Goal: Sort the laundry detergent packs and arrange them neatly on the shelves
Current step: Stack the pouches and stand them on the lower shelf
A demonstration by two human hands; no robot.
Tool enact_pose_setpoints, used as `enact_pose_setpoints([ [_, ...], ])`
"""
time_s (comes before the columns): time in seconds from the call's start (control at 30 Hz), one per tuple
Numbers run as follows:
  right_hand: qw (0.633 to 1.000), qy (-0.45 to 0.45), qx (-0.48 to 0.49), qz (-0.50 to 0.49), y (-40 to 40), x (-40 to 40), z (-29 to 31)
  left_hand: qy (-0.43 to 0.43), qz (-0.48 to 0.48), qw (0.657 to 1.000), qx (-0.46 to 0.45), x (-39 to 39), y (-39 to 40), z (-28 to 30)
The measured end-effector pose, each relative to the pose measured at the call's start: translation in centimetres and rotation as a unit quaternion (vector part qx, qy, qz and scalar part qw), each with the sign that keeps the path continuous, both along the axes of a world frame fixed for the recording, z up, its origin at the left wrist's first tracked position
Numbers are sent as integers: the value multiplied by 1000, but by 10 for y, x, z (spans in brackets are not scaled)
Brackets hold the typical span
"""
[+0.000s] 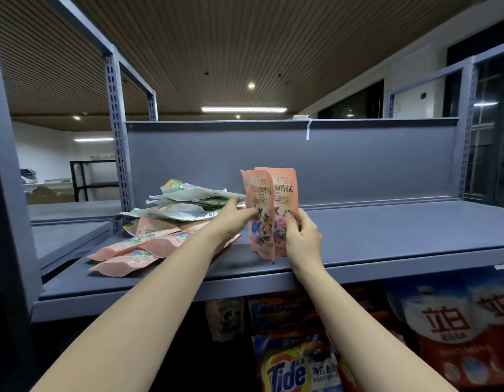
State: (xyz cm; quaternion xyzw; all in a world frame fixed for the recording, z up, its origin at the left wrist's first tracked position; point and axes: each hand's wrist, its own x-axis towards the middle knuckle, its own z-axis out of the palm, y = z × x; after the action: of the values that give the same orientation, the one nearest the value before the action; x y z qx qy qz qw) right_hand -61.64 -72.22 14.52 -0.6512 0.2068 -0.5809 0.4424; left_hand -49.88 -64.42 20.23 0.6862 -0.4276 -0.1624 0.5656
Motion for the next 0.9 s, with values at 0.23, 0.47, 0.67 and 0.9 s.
enact_pose_setpoints([
  [0.23,1000,-3,-3,-2,-1,-1,5,46,2,999,-3,-2,1,-5],
  [0.47,999,10,-42,-16,1,-3,3,67,0,997,-47,-10,29,-10],
  [0.67,994,-76,-38,-73,17,-17,9,24,85,981,-172,-12,61,-21],
  [0.9,986,-138,-19,-88,42,-45,-5,76,234,927,-284,-15,105,-37],
])
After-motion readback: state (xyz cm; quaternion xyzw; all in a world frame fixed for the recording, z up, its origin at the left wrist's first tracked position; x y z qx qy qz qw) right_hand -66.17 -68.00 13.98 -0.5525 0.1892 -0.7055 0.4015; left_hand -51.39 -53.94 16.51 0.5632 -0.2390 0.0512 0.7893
